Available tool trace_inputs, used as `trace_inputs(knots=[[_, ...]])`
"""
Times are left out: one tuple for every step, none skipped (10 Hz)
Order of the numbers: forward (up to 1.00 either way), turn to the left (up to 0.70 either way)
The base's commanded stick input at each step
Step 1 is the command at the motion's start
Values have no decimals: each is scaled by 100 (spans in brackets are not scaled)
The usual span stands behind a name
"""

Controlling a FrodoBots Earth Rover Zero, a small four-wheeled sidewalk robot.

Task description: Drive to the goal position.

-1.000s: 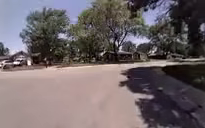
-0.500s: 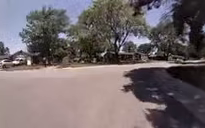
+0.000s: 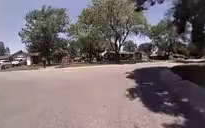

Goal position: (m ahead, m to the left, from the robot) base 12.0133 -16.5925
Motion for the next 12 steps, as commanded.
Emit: trace_inputs(knots=[[70,-5],[70,-19],[70,-35],[70,-35],[70,-35],[70,-35],[70,-35],[70,-35],[70,-35],[70,-35],[70,-35],[70,-5]])
